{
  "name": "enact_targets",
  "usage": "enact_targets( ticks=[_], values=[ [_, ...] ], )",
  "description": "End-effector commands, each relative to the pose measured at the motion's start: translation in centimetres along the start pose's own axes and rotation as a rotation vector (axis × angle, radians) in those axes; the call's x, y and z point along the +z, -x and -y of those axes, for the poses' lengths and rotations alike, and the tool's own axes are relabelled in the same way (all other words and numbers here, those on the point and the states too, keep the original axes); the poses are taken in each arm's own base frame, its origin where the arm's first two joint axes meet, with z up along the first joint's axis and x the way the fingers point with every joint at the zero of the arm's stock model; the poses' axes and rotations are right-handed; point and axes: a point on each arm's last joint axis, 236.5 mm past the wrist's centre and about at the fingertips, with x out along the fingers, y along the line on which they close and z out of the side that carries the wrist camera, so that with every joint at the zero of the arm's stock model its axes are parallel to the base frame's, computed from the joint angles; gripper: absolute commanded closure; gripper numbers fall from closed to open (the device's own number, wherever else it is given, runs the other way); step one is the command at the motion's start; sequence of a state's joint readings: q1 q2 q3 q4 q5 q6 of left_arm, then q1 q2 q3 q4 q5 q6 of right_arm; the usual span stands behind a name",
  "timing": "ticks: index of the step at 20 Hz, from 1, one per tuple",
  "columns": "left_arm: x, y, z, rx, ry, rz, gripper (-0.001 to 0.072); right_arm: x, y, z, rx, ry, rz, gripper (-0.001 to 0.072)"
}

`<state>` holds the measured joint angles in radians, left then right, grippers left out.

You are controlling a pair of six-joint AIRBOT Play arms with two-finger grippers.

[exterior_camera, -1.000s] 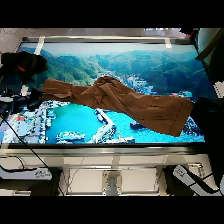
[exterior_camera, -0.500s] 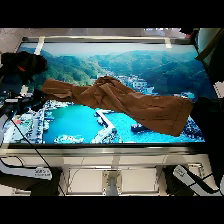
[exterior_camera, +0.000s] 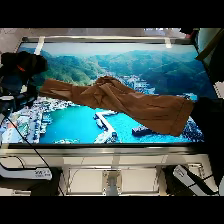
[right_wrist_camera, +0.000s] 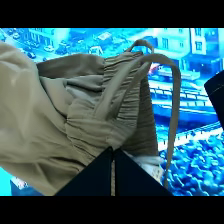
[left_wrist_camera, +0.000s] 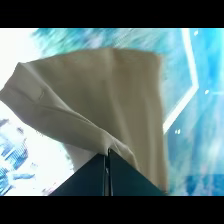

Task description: Fold the clothes and pants, and hang the long-sleeved shirts on hangers.

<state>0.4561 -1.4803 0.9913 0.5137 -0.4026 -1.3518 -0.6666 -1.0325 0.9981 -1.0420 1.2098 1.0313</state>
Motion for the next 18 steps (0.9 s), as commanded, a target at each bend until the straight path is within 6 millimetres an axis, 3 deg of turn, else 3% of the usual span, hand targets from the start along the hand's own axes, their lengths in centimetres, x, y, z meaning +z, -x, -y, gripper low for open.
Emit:
enact_targets(
  ticks=[1, 4, 6, 7, 9, 12, 14, 15, 16, 17, 18],
  values=[
    [6.0, 6.3, 4.7, -0.092, -0.098, 0.179, 0.0697, 0.1, 3.4, 0.1, -0.084, 0.079, 0.006, 0.0692],
    [11.9, 16.6, 8.5, -0.166, -0.185, 0.414, 0.0698, 0.6, 8.4, 0.5, -0.199, 0.134, 0.064, 0.0693],
    [13.8, 22.6, 9.6, -0.161, -0.267, 0.531, 0.0698, 1.0, 11.7, 1.2, -0.263, 0.109, 0.133, 0.0693],
    [13.8, 24.4, 9.6, -0.139, -0.32, 0.549, 0.0698, 1.0, 12.9, 1.9, -0.295, 0.089, 0.163, 0.0693],
    [12.0, 25.2, 8.9, -0.092, -0.415, 0.479, 0.0698, 1.2, 13.3, 2.6, -0.296, 0.047, 0.189, 0.0693],
    [7.4, 22.3, 7.0, -0.066, -0.454, 0.259, 0.0697, 1.6, 10.3, 0.0, -0.125, 0.018, 0.178, 0.0692],
    [6.0, 20.5, 5.4, -0.051, -0.429, 0.175, 0.0681, 1.0, 8.0, -0.6, -0.061, 0.006, 0.126, 0.069],
    [5.3, 19.7, 4.9, -0.051, -0.418, 0.132, 0.0419, 0.5, 6.8, -0.8, -0.038, 0.002, 0.093, 0.0664],
    [4.7, 19.2, 4.8, -0.063, -0.398, 0.101, 0.002, 0.1, 5.9, -1.0, -0.016, -0.002, 0.07, 0.0597],
    [4.6, 19.1, 5.2, -0.088, -0.374, 0.097, -0.0007, 0.0, 5.1, -1.4, 0.01, -0.005, 0.053, 0.0526],
    [5.1, 19.3, 5.9, -0.11, -0.354, 0.123, -0.0007, 0.1, 4.6, -2.0, 0.036, -0.006, 0.049, 0.0499]
  ],
)
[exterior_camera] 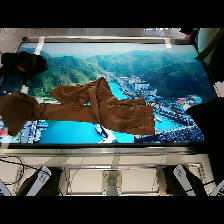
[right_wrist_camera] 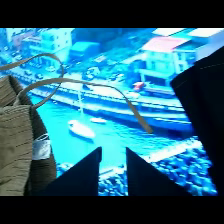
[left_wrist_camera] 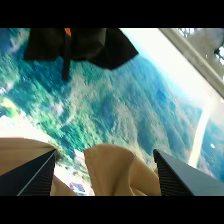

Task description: Fold the clothes and pants, and hang the long-sleeved shirts on hangers.

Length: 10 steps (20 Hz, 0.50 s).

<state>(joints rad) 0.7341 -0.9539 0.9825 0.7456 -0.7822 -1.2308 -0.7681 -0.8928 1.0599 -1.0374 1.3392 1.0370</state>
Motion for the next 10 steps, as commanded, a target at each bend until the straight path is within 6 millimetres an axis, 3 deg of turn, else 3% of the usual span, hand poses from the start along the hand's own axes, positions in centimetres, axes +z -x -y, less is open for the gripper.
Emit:
enact_targets(
  ticks=[1, 3, 4, 6, 8, 10],
  values=[
    [0.1, -0.2, 1.2, -0.065, 0.078, 0.003, -0.0007, -0.2, -2.1, -2.3, 0.114, -0.018, -0.029, 0.0501],
    [1.6, -0.5, 3.8, -0.156, 0.121, 0.07, -0.0007, 0.5, -3.0, -3.9, 0.162, -0.003, -0.017, 0.0503],
    [0.7, -1.5, 5.1, -0.189, 0.086, 0.044, -0.0007, 1.0, -3.8, -4.4, 0.165, 0.011, -0.008, 0.0503],
    [-4.0, -4.7, 6.8, -0.213, 0.024, -0.1, -0.0007, 1.5, -6.3, -5.1, 0.169, 0.025, 0.002, 0.0503],
    [-9.1, -8.3, 7.8, -0.229, 0.016, -0.244, -0.0007, 0.0, -9.4, -5.9, 0.197, 0.022, -0.06, 0.0504],
    [-13.6, -11.7, 7.2, -0.206, 0.066, -0.362, -0.0005, -2.2, -11.8, -6.6, 0.23, 0.011, -0.149, 0.0503]
  ],
)
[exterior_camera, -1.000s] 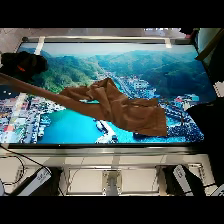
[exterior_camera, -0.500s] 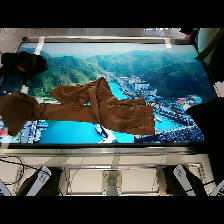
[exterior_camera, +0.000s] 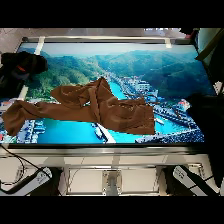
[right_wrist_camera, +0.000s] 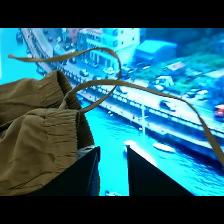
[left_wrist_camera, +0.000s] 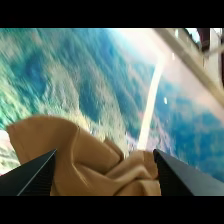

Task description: Fold the clothes and pants, and hang the long-sleeved shirts on hangers.

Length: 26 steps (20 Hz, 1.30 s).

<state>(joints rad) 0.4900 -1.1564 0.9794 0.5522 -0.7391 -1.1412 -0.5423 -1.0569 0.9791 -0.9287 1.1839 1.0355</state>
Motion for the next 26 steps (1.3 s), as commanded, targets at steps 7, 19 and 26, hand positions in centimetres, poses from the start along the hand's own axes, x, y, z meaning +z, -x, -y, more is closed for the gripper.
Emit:
enact_targets(
  ticks=[7, 19, 26],
  values=[
    [-8.0, -11.5, -5.3, 0.054, 0.109, -0.271, 0.0066, -2.6, -5.4, -0.7, 0.059, -0.012, -0.125, 0.0504],
    [-6.9, -13.2, -10.9, 0.242, 0.014, -0.289, 0.0078, -1.1, -5.3, -2.9, 0.15, -0.073, -0.067, 0.0504],
    [-8.6, -14.9, -11.6, 0.245, 0.021, -0.34, 0.0116, -1.0, -5.3, -3.1, 0.161, -0.079, -0.064, 0.0504]
  ],
)
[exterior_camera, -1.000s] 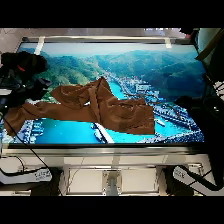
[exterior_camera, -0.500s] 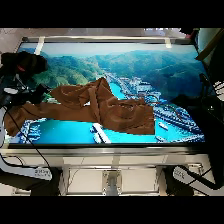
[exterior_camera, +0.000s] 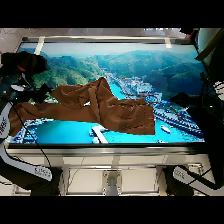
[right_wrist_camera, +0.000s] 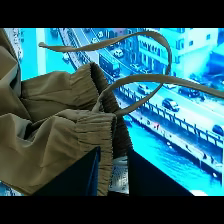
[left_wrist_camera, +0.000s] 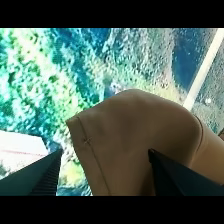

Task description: Fold the clothes and pants, and hang the long-sleeved shirts on hangers.

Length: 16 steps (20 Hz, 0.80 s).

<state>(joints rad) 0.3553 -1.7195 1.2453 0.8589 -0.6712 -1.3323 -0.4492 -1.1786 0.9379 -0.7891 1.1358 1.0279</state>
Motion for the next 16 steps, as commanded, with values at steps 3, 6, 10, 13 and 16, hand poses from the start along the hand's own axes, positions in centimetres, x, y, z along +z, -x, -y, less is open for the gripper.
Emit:
enact_targets(
  ticks=[3, 6, 10, 13, 16],
  values=[
    [-1.0, -1.2, 0.2, 0.001, -0.008, -0.031, 0.0117, 0.0, 0.0, -0.2, 0.007, -0.006, 0.002, 0.0504],
    [-1.3, -1.9, 0.8, -0.006, -0.007, -0.034, 0.0117, 0.0, 0.0, -0.2, 0.007, -0.006, 0.002, 0.0505],
    [-1.6, -2.3, 1.6, -0.036, 0.028, -0.038, 0.0692, 0.0, 0.0, -0.2, 0.008, -0.006, 0.001, 0.0505],
    [-0.8, -1.5, 2.2, -0.051, 0.035, -0.017, 0.0697, -0.1, 0.0, -0.2, 0.01, -0.006, -0.005, 0.0505],
    [1.2, 0.7, 3.0, -0.066, 0.021, 0.038, 0.0697, -1.0, -0.5, 0.4, -0.018, 0.01, -0.037, 0.0505]
  ],
)
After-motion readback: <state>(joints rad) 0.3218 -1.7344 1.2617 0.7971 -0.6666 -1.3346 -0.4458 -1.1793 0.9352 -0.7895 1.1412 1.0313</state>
